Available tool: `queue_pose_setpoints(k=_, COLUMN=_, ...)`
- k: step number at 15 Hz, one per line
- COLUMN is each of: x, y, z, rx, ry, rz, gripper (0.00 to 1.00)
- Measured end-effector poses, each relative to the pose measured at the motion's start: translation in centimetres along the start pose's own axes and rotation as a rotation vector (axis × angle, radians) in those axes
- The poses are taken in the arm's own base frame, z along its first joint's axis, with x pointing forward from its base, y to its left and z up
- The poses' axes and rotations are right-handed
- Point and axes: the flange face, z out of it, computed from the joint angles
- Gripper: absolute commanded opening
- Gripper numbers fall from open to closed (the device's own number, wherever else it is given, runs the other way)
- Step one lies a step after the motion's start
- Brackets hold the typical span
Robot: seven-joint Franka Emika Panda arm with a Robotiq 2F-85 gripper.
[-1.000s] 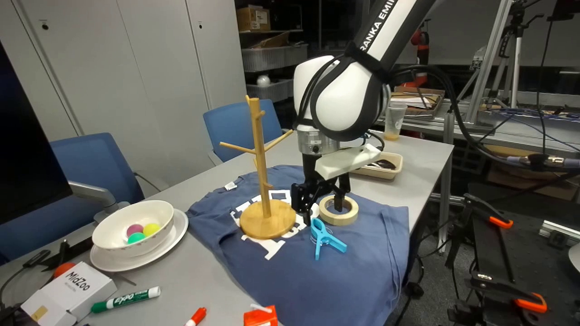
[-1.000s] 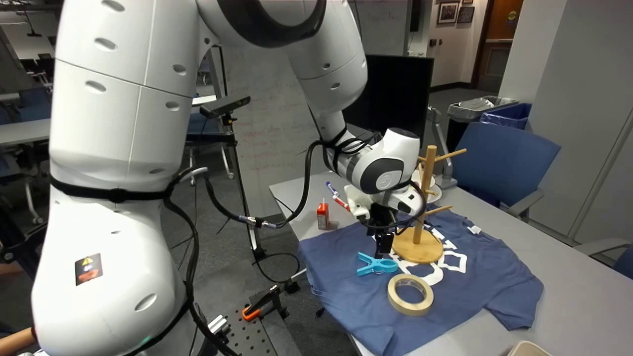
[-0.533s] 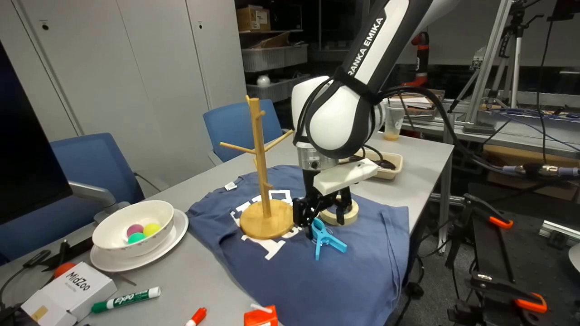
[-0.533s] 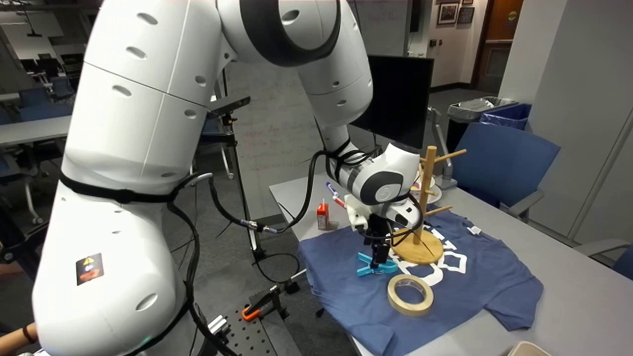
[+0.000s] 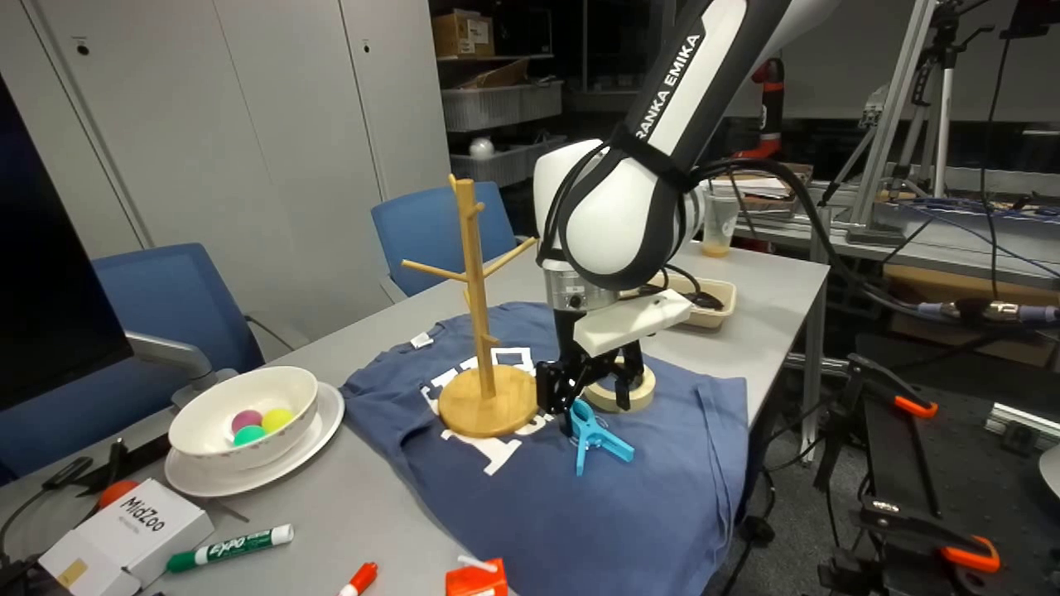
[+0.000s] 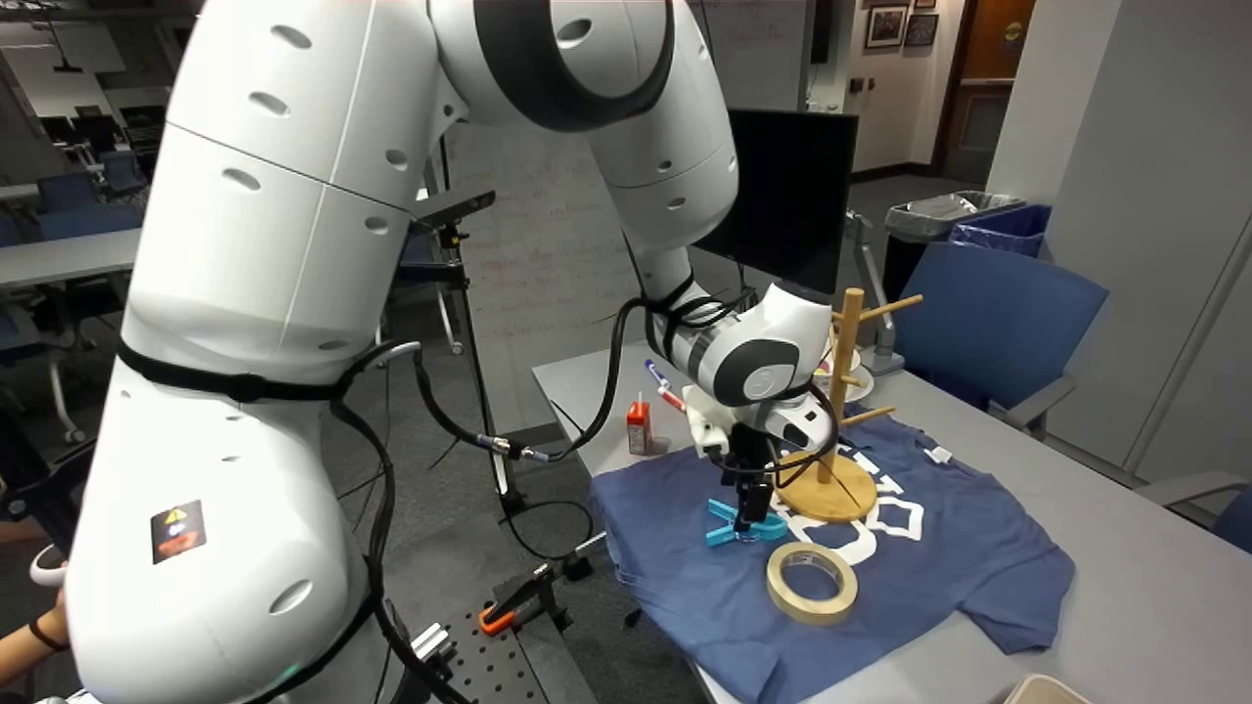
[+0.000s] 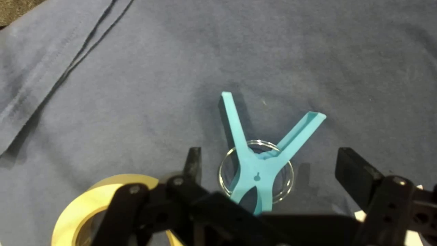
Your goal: Hang the light-blue object on the stand
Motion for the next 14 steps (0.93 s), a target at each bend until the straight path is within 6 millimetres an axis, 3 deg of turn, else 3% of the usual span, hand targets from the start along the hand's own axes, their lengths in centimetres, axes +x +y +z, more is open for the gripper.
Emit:
queue_pose_setpoints(k=7, x=1.0, y=1.2, z=1.8, rx=-0.013, ry=-0.013, rz=0.036, gripper=1.0)
queue_pose_setpoints(k=14, x=2.1, y=0.8, z=2.5, rx=0.007, ry=0.0, rz=0.059, gripper=1.0)
